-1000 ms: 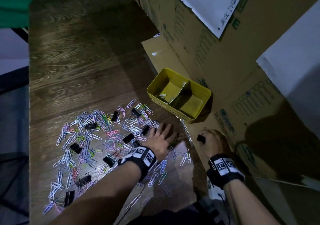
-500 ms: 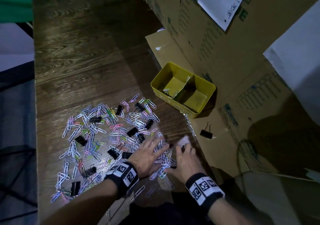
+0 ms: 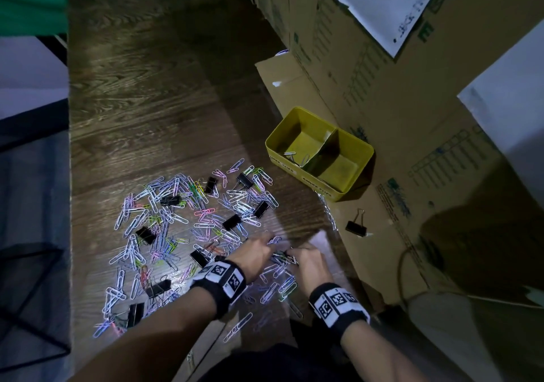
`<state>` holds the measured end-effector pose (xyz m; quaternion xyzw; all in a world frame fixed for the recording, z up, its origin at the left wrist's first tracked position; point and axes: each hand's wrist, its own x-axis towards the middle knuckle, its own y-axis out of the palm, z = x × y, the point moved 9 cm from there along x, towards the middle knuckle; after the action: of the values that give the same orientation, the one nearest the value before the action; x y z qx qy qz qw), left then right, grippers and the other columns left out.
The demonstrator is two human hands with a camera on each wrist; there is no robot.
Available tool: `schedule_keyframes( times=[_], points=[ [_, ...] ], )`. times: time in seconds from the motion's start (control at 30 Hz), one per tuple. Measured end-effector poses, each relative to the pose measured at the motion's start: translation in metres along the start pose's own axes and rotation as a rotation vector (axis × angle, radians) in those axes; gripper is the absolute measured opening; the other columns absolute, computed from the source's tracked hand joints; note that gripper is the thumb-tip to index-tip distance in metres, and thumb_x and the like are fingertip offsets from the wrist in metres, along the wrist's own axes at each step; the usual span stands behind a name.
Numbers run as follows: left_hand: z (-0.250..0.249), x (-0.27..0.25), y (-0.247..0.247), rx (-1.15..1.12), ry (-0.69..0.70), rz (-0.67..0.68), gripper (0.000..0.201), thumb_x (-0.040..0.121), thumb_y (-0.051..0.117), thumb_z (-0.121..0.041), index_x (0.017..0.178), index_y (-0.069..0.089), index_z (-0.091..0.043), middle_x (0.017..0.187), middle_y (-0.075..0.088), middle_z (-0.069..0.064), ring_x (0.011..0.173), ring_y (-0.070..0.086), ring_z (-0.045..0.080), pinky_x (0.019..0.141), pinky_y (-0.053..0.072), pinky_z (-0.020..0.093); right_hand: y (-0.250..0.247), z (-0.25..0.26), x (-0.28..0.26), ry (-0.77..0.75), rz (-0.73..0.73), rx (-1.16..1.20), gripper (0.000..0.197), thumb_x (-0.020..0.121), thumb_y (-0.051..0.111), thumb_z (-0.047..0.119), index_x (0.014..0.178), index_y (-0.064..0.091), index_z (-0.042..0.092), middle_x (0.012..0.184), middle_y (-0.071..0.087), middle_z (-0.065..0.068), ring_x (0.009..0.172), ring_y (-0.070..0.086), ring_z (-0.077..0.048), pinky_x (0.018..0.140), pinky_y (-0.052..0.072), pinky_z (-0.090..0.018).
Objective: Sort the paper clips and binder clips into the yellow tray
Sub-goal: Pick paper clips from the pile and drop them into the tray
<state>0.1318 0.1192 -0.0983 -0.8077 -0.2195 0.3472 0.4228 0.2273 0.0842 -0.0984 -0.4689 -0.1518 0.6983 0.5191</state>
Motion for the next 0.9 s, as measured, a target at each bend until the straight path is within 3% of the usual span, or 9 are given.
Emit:
schedule_keyframes(
  times=[0.1, 0.23, 0.3, 0.37, 0.5, 0.6, 0.7, 0.83, 0.9],
  points=[
    [0.005, -0.001, -0.013, -0.108, 0.023, -0.035, 0.023, 0.092, 0.049, -0.005, 0.108, 0.063, -0.011, 0.119, 0.059, 0.009, 0.107, 0.057, 0.024, 0.092, 0.048, 0.036, -0.002, -0.007, 0.005, 0.020, -0.007, 0.069, 0.041, 0.085, 0.064, 0.005, 0.121, 0.064, 0.023, 0.119, 0.065, -0.007, 0.101, 0.062, -0.014, 0.085, 0.045, -0.013],
    [0.022, -0.004, -0.033, -0.241, -0.064, -0.121, 0.016, 0.087, 0.057, -0.008, 0.094, 0.070, -0.009, 0.096, 0.070, 0.005, 0.086, 0.063, 0.014, 0.083, 0.050, 0.026, -0.005, -0.026, 0.009, 0.090, 0.014, 0.173, 0.035, 0.084, 0.068, 0.012, 0.118, 0.065, 0.018, 0.120, 0.064, -0.007, 0.080, 0.059, -0.006, 0.063, 0.044, -0.001],
    [0.034, -0.006, -0.039, -0.358, -0.160, -0.141, 0.011, 0.084, 0.065, -0.011, 0.092, 0.072, -0.012, 0.092, 0.072, 0.003, 0.076, 0.063, 0.008, 0.073, 0.047, 0.013, -0.011, -0.030, 0.010, 0.090, -0.003, 0.248, 0.034, 0.081, 0.072, 0.015, 0.114, 0.068, 0.023, 0.122, 0.063, -0.004, 0.092, 0.061, -0.010, 0.081, 0.046, -0.007],
    [0.050, -0.010, -0.042, -0.529, -0.295, -0.107, 0.006, 0.081, 0.069, -0.018, 0.086, 0.073, -0.019, 0.086, 0.073, 0.001, 0.069, 0.065, 0.012, 0.066, 0.051, 0.017, -0.018, -0.032, 0.009, 0.096, -0.013, 0.346, 0.034, 0.076, 0.076, 0.017, 0.107, 0.070, 0.031, 0.121, 0.064, -0.003, 0.103, 0.060, -0.012, 0.097, 0.046, -0.023],
    [0.059, -0.016, -0.063, -0.907, -0.413, -0.044, 0.005, 0.076, 0.072, -0.015, 0.081, 0.074, -0.014, 0.074, 0.071, 0.004, 0.054, 0.055, 0.012, 0.049, 0.044, 0.021, -0.045, -0.027, 0.006, 0.015, -0.074, 0.532, 0.040, 0.069, 0.082, 0.018, 0.083, 0.068, 0.053, 0.103, 0.069, 0.006, 0.089, 0.060, -0.005, 0.090, 0.050, -0.026],
    [0.056, -0.005, -0.100, -1.041, -0.362, -0.014, 0.013, 0.072, 0.073, -0.011, 0.084, 0.073, -0.006, 0.079, 0.073, 0.007, 0.069, 0.064, 0.014, 0.067, 0.051, 0.024, -0.072, -0.021, 0.000, -0.007, -0.123, 0.727, 0.042, 0.067, 0.081, 0.010, 0.079, 0.071, 0.049, 0.101, 0.067, 0.015, 0.095, 0.063, -0.003, 0.086, 0.050, -0.021],
    [0.052, 0.018, -0.146, -1.130, -0.246, -0.043, 0.024, 0.066, 0.078, -0.019, 0.086, 0.073, -0.006, 0.082, 0.073, 0.011, 0.077, 0.064, 0.027, 0.079, 0.050, 0.039, -0.104, -0.014, -0.007, -0.046, -0.229, 0.934, 0.036, 0.065, 0.079, -0.001, 0.079, 0.075, 0.032, 0.101, 0.069, 0.002, 0.089, 0.067, -0.011, 0.075, 0.052, -0.016],
    [0.050, 0.061, -0.199, -1.218, -0.258, -0.255, 0.018, 0.071, 0.071, 0.001, 0.088, 0.067, 0.005, 0.069, 0.072, 0.010, 0.060, 0.065, 0.023, 0.061, 0.052, 0.027, -0.145, -0.001, -0.014, -0.110, -0.331, 1.078, 0.031, 0.063, 0.080, 0.009, 0.085, 0.077, 0.030, 0.105, 0.071, -0.004, 0.097, 0.067, -0.016, 0.074, 0.057, -0.033],
    [0.050, 0.085, -0.213, -1.113, -0.309, -0.346, 0.011, 0.074, 0.072, 0.000, 0.085, 0.070, 0.000, 0.071, 0.072, 0.009, 0.066, 0.066, 0.022, 0.067, 0.053, 0.030, -0.162, 0.008, -0.011, -0.142, -0.352, 1.078, 0.030, 0.063, 0.080, 0.015, 0.085, 0.076, 0.034, 0.104, 0.072, 0.003, 0.099, 0.068, -0.016, 0.068, 0.058, -0.029]
  ],
)
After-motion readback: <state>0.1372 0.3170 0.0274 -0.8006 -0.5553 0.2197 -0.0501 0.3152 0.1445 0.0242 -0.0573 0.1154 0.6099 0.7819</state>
